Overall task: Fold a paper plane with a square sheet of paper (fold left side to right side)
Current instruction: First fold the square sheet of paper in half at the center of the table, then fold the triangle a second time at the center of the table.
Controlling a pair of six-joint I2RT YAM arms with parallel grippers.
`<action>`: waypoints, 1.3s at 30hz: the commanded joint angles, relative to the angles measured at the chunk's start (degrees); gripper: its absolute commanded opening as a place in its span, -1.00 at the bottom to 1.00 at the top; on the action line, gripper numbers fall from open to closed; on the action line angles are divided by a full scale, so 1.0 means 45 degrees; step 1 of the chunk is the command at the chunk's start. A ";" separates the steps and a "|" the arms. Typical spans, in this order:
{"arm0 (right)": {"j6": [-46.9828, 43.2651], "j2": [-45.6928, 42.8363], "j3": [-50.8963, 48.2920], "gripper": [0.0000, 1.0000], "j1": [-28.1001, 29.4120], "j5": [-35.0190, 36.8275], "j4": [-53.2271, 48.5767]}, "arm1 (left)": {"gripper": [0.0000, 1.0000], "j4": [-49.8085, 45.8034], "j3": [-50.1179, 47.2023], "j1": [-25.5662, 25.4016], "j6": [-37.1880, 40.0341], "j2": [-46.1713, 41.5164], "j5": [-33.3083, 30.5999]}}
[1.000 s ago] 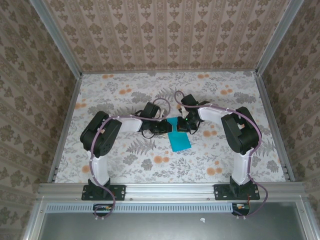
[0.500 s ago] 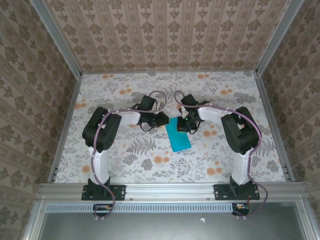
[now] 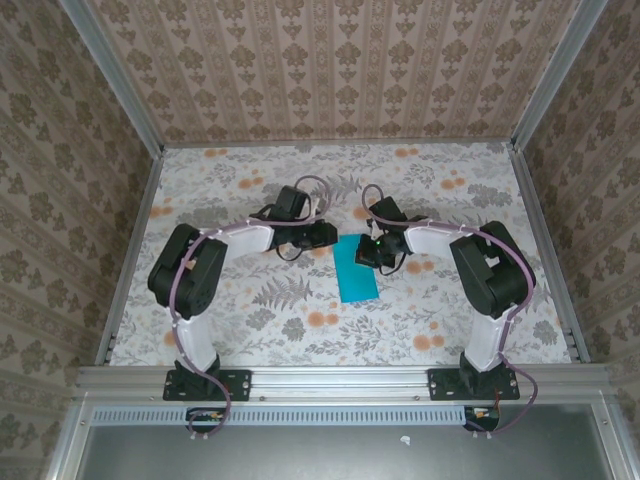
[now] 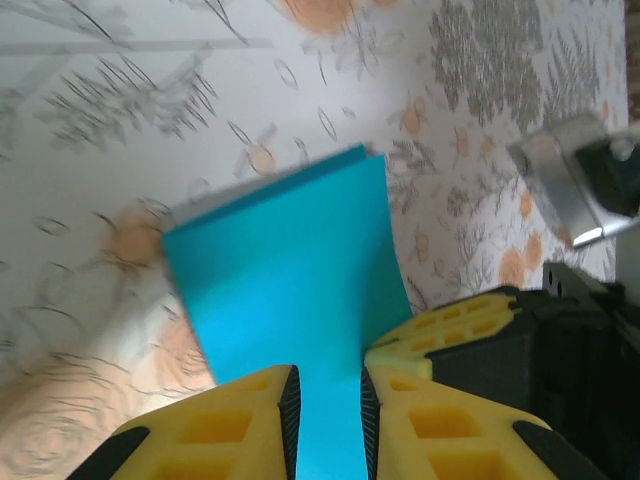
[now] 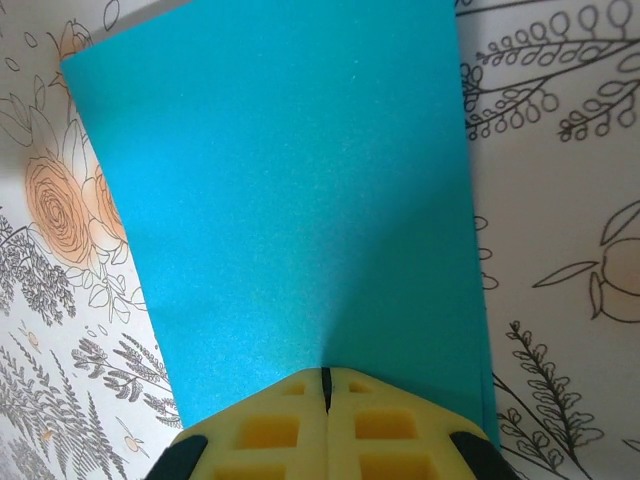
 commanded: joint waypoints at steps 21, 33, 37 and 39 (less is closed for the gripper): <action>-0.1329 -0.2674 -0.0155 -0.34 -0.1285 -0.0583 -0.1874 | -0.51 -0.0645 0.1342 -0.0368 0.0349 0.2565 -0.0465; -0.0880 -0.1986 -0.1147 -0.10 -0.1637 -0.3015 -0.2279 | -0.52 -0.0907 0.1654 -0.0483 0.0496 0.2629 -0.0416; -0.0672 -0.1557 -0.1230 -0.10 -0.1610 -0.3312 -0.2056 | -0.51 -0.0948 0.1708 -0.0488 0.0511 0.2590 -0.0417; -0.0555 -0.1431 -0.1324 -0.12 -0.1592 -0.3561 -0.1838 | -0.52 -0.0966 0.1727 -0.0487 0.0526 0.2586 -0.0417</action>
